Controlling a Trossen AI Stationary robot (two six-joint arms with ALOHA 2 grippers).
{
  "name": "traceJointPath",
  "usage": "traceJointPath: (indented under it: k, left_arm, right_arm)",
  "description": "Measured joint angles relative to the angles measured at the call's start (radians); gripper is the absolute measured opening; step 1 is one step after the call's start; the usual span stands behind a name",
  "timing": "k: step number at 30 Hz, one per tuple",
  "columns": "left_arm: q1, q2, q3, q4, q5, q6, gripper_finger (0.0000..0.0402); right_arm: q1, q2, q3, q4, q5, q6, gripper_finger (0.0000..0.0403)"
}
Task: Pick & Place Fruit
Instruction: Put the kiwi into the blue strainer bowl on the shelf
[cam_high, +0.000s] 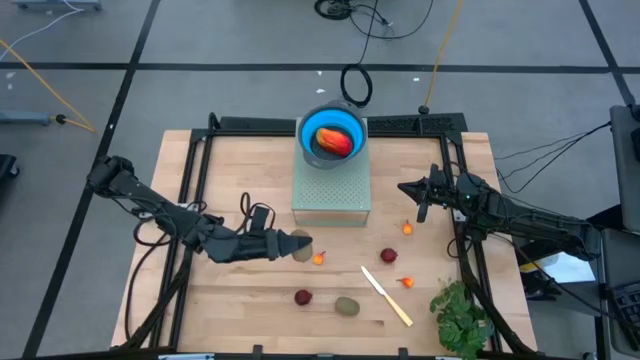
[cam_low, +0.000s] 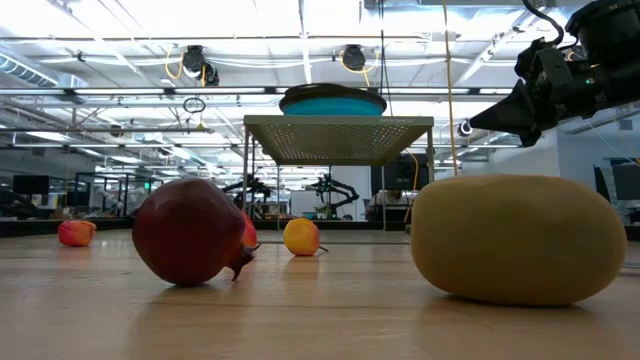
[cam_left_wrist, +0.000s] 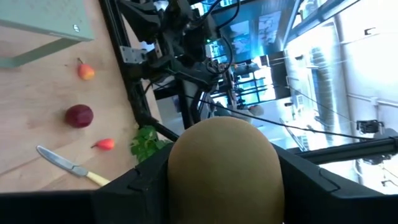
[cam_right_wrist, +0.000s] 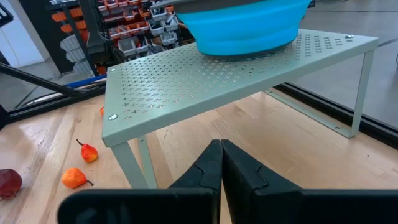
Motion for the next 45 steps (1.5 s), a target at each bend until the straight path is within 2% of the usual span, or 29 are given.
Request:
traceJointPath:
  k: [6, 9, 18, 27, 34, 40, 45]
  left_arm:
    - [0.006, 0.000, 0.000, -0.001, 0.000, 0.013, 0.0191]
    - [0.014, 0.000, 0.000, -0.002, 0.000, 0.057, 0.0187]
    - [0.025, 0.000, 0.000, -0.002, -0.009, 0.346, 0.0202]
    - [0.027, 0.000, 0.000, -0.003, -0.054, 0.649, 0.0188]
    - [0.027, 0.000, 0.000, -0.003, -0.094, 0.859, 0.0203]
    - [0.027, 0.000, 0.000, -0.002, -0.097, 0.984, 0.0187]
    - [0.027, 0.000, 0.000, -0.002, -0.103, 1.025, 0.0208]
  right_arm:
    - [0.000, 0.000, 0.000, 0.000, 0.000, 0.000, 0.0000]
    - [0.000, 0.000, 0.000, 0.000, 0.000, 0.000, 0.0000]
    - [0.000, 0.000, 0.000, 0.000, 0.000, 0.000, 0.0000]
    - [0.000, 0.000, 0.000, 0.000, 0.000, 0.000, 0.0000]
    - [0.000, 0.000, 0.000, 0.000, 0.000, 0.000, 0.0000]
    - [0.000, 0.000, 0.000, 0.000, 0.000, 0.000, 0.0000]
    - [0.000, 0.000, 0.000, 0.000, 0.000, 0.000, 0.0000]
